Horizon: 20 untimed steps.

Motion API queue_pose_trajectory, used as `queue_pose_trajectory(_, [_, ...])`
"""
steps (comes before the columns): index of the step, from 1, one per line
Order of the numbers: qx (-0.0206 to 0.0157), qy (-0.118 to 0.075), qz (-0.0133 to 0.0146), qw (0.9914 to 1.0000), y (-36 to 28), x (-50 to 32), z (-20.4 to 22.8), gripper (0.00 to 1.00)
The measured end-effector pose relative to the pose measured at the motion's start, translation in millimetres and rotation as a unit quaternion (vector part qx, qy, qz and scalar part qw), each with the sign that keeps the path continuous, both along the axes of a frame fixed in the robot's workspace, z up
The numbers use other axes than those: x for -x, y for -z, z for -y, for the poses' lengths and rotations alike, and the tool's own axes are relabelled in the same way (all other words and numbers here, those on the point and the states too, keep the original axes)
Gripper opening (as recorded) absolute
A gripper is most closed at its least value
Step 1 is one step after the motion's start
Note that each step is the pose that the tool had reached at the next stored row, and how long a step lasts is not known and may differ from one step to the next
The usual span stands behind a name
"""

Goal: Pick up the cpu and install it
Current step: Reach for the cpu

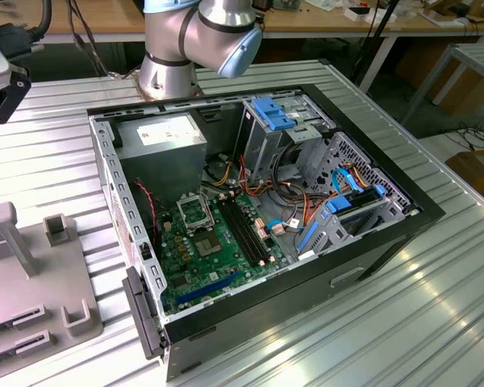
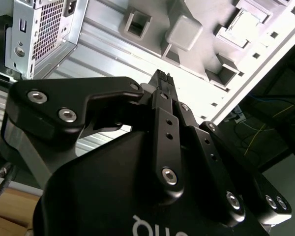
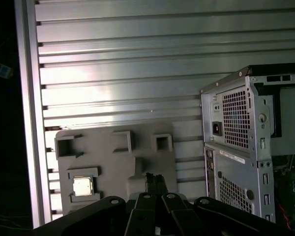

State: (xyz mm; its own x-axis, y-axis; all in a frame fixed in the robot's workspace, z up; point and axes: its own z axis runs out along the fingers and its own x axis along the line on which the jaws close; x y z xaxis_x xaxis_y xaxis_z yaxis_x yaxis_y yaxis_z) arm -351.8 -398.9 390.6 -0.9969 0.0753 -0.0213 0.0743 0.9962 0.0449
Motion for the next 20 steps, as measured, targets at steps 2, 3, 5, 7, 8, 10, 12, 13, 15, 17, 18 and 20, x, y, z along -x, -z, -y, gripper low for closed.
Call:
queue_pose_trajectory(2, [0.0000,0.000,0.0000,1.00000,0.1,2.1,0.0,0.11])
queue_pose_trajectory(3, [0.0000,0.000,0.0000,1.00000,0.1,3.3,0.0,0.11])
queue_pose_trajectory(5, [0.0000,0.000,0.0000,1.00000,0.1,5.7,0.0,0.11])
queue_pose_trajectory(7, [0.0000,0.000,0.0000,1.00000,0.1,8.5,0.0,0.11])
queue_pose_trajectory(8, [0.0000,0.000,0.0000,1.00000,0.1,10.0,0.0,0.11])
queue_pose_trajectory(10, [0.0000,0.000,0.0000,1.00000,0.2,13.3,0.0,0.11])
queue_pose_trajectory(12, [0.0000,0.000,0.0000,1.00000,0.3,17.1,0.0,0.11])
queue_pose_trajectory(13, [0.0000,0.000,-0.0001,1.00000,0.2,19.0,0.0,0.11])
queue_pose_trajectory(15, [0.0000,0.000,-0.0001,1.00000,0.3,23.7,0.0,0.11])
queue_pose_trajectory(17, [0.0000,0.000,-0.0002,1.00000,0.4,30.3,0.1,0.11])
queue_pose_trajectory(18, [0.0000,0.000,-0.0003,1.00000,0.5,33.4,0.3,0.11])
queue_pose_trajectory(20, [0.0000,0.000,-0.0008,1.00000,0.7,40.5,1.4,0.11])
